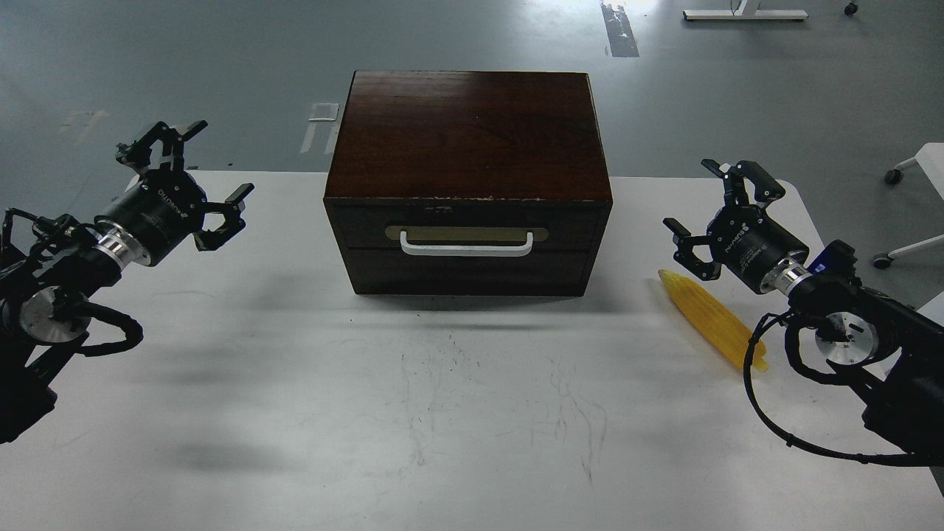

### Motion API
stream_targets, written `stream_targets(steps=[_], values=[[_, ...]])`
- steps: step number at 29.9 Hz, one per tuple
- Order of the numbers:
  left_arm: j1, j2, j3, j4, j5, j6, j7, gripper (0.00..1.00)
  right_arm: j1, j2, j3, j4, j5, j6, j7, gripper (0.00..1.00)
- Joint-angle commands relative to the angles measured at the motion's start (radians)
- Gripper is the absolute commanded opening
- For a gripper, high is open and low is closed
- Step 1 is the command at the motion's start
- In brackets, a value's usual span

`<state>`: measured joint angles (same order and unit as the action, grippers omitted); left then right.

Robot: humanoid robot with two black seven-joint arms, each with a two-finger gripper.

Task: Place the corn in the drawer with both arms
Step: 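Raise the left gripper and move it toward the drawer handle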

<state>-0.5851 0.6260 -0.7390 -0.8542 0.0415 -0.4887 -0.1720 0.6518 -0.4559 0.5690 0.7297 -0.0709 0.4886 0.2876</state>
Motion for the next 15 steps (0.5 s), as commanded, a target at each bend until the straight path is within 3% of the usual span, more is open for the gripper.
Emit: stream_targets(steps=[1, 7, 15], values=[[0.002, 0.001, -0.002, 0.000, 0.001, 0.000, 0.000, 0.99, 0.008, 0.005, 0.000, 0.000, -0.001, 0.000, 0.008, 1.00], [-0.005, 0.014, -0.003, 0.006, -0.003, 0.000, 0.002, 0.99, 0.020, 0.008, 0.000, 0.000, -0.001, 0.000, 0.010, 1.00], [-0.125, 0.096, 0.001, 0.061, 0.009, 0.000, 0.003, 0.99, 0.046, -0.055, 0.000, 0.002, -0.001, 0.000, 0.079, 1.00]])
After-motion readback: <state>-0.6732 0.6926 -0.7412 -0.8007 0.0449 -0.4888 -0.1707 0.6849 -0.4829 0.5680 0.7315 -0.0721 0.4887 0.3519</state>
